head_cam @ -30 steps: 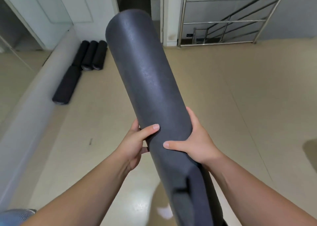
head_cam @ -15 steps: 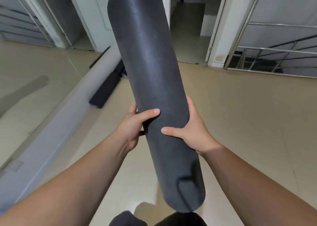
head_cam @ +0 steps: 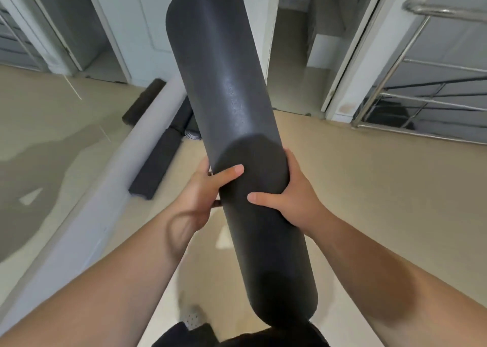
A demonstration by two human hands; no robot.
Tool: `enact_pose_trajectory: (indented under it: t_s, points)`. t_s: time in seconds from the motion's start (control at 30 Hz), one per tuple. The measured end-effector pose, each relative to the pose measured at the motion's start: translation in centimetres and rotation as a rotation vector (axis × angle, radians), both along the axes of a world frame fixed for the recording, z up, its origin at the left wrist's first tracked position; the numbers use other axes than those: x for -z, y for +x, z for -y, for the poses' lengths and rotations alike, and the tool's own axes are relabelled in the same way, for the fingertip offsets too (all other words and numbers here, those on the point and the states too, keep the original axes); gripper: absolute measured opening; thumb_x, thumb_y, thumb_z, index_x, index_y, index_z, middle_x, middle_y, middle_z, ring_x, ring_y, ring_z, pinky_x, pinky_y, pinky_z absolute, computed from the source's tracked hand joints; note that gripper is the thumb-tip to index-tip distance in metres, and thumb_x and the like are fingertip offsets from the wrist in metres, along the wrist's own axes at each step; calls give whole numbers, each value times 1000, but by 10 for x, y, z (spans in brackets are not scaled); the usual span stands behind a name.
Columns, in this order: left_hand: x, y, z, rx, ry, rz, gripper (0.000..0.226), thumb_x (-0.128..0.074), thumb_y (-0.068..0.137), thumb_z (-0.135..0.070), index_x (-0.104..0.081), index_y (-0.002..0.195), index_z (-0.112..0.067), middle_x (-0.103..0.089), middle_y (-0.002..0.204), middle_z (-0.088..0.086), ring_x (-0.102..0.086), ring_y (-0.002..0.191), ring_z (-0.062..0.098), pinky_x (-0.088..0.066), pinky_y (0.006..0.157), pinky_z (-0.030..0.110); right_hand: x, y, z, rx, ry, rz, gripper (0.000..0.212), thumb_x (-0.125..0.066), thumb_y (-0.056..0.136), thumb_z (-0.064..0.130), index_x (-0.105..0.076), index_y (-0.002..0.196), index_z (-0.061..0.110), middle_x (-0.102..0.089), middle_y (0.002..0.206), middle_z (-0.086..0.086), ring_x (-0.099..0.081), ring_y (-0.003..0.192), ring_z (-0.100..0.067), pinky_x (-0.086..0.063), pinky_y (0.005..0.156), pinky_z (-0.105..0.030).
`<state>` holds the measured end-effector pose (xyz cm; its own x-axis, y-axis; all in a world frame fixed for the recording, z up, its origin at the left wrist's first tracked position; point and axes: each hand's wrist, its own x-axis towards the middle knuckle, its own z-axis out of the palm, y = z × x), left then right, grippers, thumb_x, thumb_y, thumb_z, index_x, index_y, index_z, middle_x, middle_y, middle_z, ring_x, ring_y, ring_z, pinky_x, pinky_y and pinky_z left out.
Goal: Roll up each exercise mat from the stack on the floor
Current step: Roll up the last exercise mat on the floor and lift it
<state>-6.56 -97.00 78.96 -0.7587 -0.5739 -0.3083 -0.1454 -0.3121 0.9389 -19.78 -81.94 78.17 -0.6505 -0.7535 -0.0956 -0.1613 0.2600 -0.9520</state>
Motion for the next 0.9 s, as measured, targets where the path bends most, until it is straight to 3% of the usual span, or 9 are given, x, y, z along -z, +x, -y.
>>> enact_pose_trajectory:
  t_s: [0.13,0.3,0.47,0.63,0.77,0.9]
  points:
    - [-3,-18,109,-15,86,64,40,-78,87,-31,-55,115,-48,-73,108,-25,-70,103,5,-54,81,41,-1,-9,105,39,60,4,123,-96,56,57,-24,155,51,-50,146,25,-57,129,-9,-54,107,-46]
    - [21,-72,222,-40,121,117,67,-82,81,-30,-42,134,-32,-67,119,-12,-66,108,12,-53,79,36,27,-54,213,85,50,24,115,-97,64,48,-24,152,54,-50,131,43,-57,119,8,-55,97,-26]
    - [70,-152,351,-102,151,175,95,-91,58,-42,-45,139,-24,-65,125,-7,-64,111,15,-54,77,36,76,-134,346,73,73,21,115,-94,62,56,-23,153,51,-50,141,31,-58,125,-6,-57,104,-40]
    - [164,-223,479,-150,179,248,99,-92,50,-50,-52,137,-25,-67,129,-7,-65,117,18,-53,99,48,164,-206,478,69,163,30,116,-94,65,55,-18,152,54,-43,148,27,-52,129,-7,-54,107,-42]
    - [265,-257,563,-154,242,301,113,-92,44,-50,-44,143,-24,-67,129,-6,-65,118,19,-53,99,49,259,-235,560,92,248,51,118,-92,64,58,-14,152,57,-41,146,31,-51,130,-5,-53,108,-40]
    - [388,-273,623,-93,309,346,106,-88,48,-49,-44,141,-25,-72,120,-7,-68,113,19,-56,91,45,376,-240,617,130,345,89,119,-91,64,62,-12,152,56,-42,149,29,-52,131,-7,-54,107,-40]
